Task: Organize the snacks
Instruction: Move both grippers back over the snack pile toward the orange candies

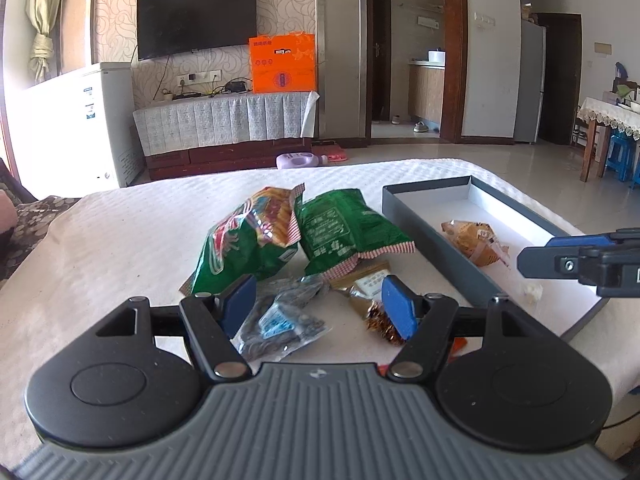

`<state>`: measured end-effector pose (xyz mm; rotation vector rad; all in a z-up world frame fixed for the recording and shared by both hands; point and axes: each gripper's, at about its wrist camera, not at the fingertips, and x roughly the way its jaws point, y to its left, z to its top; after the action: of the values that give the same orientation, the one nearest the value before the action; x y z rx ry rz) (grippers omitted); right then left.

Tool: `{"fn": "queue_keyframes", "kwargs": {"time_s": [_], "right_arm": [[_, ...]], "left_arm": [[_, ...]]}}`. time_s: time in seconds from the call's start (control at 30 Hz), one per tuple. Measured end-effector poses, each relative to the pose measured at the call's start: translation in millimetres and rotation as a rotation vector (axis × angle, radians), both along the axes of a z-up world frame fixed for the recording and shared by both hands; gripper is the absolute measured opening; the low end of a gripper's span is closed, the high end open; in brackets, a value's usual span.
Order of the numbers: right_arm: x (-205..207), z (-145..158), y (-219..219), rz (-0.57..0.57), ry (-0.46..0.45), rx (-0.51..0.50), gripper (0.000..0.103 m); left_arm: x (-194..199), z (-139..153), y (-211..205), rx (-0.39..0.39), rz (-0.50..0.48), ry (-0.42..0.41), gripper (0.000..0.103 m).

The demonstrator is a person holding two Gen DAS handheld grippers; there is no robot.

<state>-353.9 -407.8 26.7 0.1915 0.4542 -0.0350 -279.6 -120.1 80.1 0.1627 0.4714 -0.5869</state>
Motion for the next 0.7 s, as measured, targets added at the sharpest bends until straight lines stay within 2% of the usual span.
{"fn": "queue_keyframes", "kwargs": {"time_s": [0.23, 0.43, 0.7], "right_arm": [[11, -9, 22, 0.081, 0.092, -0.075, 0.050], [15, -13, 32, 0.097, 0.118, -0.111, 0.049], [33, -17, 37, 0.073, 0.137, -0.073, 0.049]], "left_arm": [[-4, -14, 8, 0.027, -0.027, 0.023, 0.074], [-4, -16, 6, 0.014, -0.033, 0.031, 0.074], [-3, -24, -1, 0.063, -0.073, 0.001, 0.077]]}}
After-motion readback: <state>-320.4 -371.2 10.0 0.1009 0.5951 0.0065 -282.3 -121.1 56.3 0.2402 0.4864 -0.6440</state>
